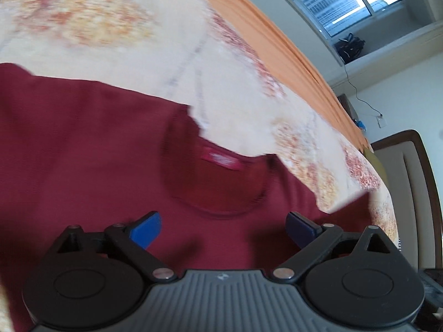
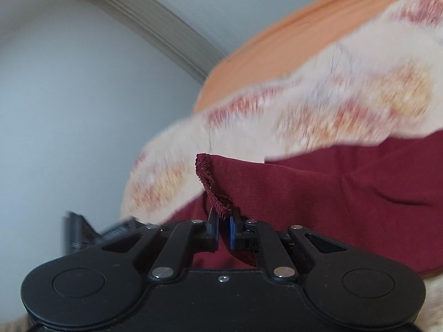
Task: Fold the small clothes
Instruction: 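Lift the cuff with the right tool and fold the sleeve across the shirt body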
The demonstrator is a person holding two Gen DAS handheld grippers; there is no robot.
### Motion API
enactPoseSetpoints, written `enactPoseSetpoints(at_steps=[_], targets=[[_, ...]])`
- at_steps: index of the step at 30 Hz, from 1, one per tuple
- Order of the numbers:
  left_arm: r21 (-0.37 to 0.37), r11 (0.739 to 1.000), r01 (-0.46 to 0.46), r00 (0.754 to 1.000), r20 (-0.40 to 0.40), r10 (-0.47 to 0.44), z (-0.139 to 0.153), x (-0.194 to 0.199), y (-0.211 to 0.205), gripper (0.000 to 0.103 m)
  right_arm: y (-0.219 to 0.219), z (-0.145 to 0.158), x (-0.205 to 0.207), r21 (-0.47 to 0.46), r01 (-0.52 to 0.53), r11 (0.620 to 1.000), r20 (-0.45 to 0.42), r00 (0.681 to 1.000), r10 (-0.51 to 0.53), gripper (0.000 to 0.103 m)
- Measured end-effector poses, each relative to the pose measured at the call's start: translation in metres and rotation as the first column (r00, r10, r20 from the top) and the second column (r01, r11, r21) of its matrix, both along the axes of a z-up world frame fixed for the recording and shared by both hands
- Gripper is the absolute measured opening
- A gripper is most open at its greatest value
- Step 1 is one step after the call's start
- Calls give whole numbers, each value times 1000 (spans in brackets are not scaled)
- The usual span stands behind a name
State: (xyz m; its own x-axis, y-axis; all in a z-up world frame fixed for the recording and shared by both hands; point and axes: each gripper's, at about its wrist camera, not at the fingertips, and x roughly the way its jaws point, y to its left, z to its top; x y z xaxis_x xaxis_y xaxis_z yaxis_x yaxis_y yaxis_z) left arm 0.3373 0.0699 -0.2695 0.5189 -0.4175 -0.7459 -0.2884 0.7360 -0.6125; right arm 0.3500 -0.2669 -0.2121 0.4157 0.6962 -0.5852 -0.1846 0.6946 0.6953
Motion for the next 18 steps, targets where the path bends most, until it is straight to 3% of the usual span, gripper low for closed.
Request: enactPoseSetpoints(at_steps=[3,4,6,8,11,18], targets=[[1,1000,11,1000,-8,-11,-11,-1,8,99,33,-36,2,-52,-28,998,-52,998,26,14],[2,1000,16,1000,-16,-16,-16,0,6,99,39,-46,2,-67,-38,997,-83,996,33,21],[-2,999,40,999,-28,-40,-23,0,3,99,34,-57,-4,-64,-56,996,-125,991,48,24],[-6,996,88,996,-22,-88,-28,0,-7,99,13,-51,-12,-41,-42,998,-116,993,37,28],[8,985,171,985,1,-171,-33,5,-30,98,-36,-27,-28,-30,-11,1000,-77,997,8,43],[46,968,248,969,3,-248,-52,14,-68,86,-135,8,-64,-128,58,990,-29,998,-62,45]])
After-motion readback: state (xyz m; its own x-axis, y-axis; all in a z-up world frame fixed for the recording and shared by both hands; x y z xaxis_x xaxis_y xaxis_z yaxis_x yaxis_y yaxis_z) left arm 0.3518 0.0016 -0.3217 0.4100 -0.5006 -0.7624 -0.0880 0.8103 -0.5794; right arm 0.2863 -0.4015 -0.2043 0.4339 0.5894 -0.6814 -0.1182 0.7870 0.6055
